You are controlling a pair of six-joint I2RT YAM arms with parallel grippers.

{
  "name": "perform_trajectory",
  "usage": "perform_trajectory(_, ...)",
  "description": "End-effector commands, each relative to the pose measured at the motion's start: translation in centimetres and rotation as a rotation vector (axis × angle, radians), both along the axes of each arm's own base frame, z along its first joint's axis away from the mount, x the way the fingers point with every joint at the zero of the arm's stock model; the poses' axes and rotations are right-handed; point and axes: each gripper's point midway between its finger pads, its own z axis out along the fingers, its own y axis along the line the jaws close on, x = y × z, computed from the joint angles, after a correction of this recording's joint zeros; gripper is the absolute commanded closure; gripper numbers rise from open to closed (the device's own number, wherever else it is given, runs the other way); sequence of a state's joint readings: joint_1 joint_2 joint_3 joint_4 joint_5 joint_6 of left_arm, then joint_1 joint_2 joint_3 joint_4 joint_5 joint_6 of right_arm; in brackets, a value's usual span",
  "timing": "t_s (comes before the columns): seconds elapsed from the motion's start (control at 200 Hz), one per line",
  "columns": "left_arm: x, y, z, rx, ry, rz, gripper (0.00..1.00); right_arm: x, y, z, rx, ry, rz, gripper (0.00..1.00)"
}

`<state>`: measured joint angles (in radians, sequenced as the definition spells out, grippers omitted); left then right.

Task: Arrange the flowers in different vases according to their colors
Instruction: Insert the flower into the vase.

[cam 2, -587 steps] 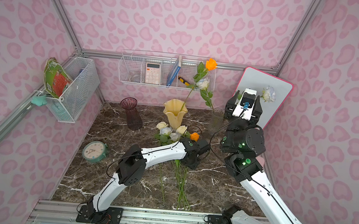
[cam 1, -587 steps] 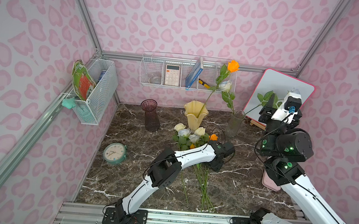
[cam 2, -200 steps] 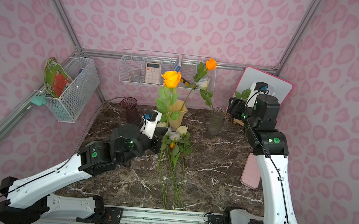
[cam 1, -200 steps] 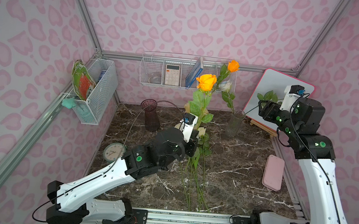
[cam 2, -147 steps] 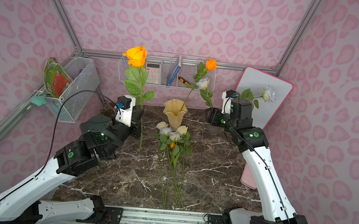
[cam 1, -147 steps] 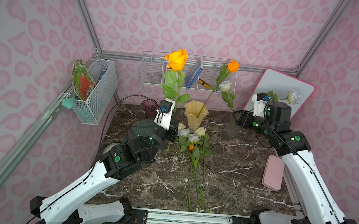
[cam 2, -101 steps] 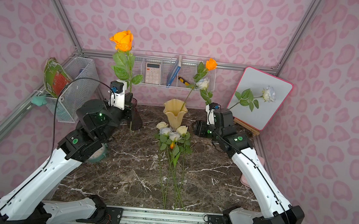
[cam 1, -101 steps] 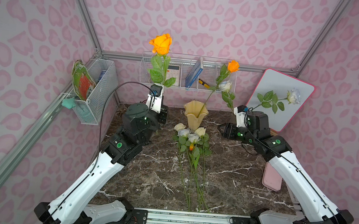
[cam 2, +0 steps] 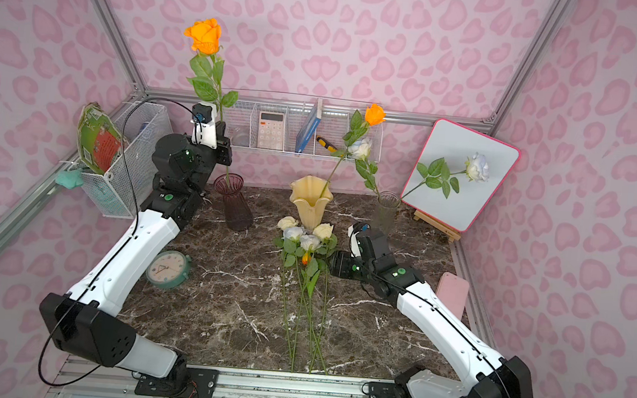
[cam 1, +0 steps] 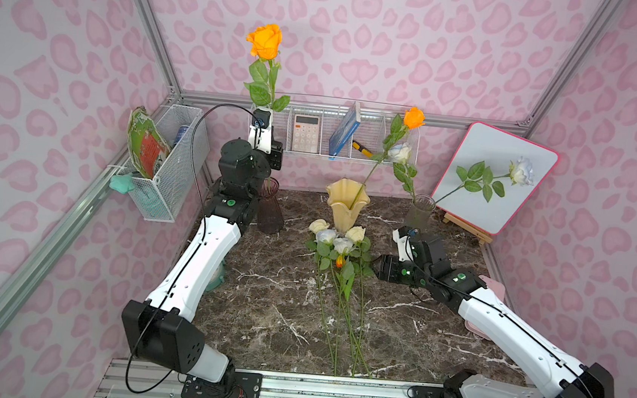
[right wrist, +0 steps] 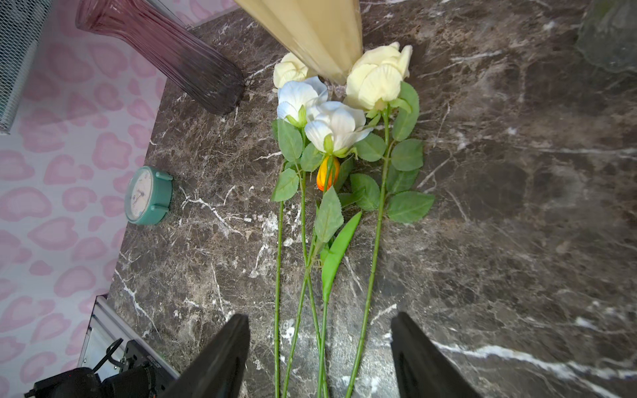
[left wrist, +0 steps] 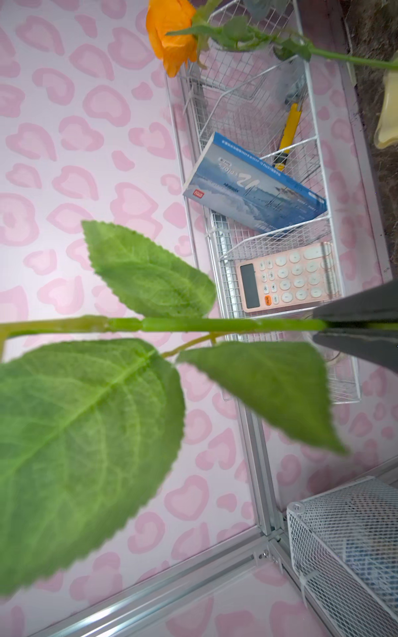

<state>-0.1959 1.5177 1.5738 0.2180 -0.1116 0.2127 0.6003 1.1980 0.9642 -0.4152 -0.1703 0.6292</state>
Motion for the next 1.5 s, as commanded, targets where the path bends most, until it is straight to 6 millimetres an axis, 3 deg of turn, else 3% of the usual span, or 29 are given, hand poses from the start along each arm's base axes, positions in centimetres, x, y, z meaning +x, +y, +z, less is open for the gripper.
perform_trajectory(0.0,0.2,-1.3,2.3,-0.016,-0.107,-0.085,1.00,0.4,0.0,0.5,0.026,-0.025,-0.027,0.32)
perform_trajectory(0.356,1.4,-6.4,4.8,-0.149,-0.213,-0.292,1.00,0.0,-1.3,-3.3,0.009,0.045,-0.059,0.32)
perform_trajectory(0.561,2.6,-10.9,3.9,-0.179,-0.220,-0.423,1.00,-0.1,-2.1,-3.8,-0.002,0.055,-0.072,0.32)
perform_trajectory(0.892,3.3,-16.0,-0.6,-0.247,-0.160,-0.519,1.00,-0.5,-2.8,-4.8,-0.019,0.057,-0.080,0.32)
perform_trajectory(1.172,4.4,-18.6,-8.0,-0.246,-0.078,-0.542,1.00,-1.3,-2.8,-5.3,-0.009,0.059,-0.054,0.31)
perform_trajectory(1.292,3.3,-20.2,-10.5,-0.213,-0.100,-0.570,1.00,-1.6,-2.9,-5.4,-0.007,0.062,-0.055,0.31)
perform_trajectory(1.302,3.3,-20.3,-11.5,-0.208,-0.083,-0.571,1.00,-1.7,-2.8,-5.5,-0.007,0.062,-0.053,0.31)
perform_trajectory(1.448,1.8,-21.2,-15.1,-0.201,-0.010,-0.572,0.54,-2.7,-0.9,-4.9,0.043,0.059,-0.003,0.29)
perform_trajectory(1.498,1.2,-21.3,-15.9,-0.198,0.004,-0.560,0.43,-3.2,0.2,-5.2,0.068,0.080,0.023,0.29)
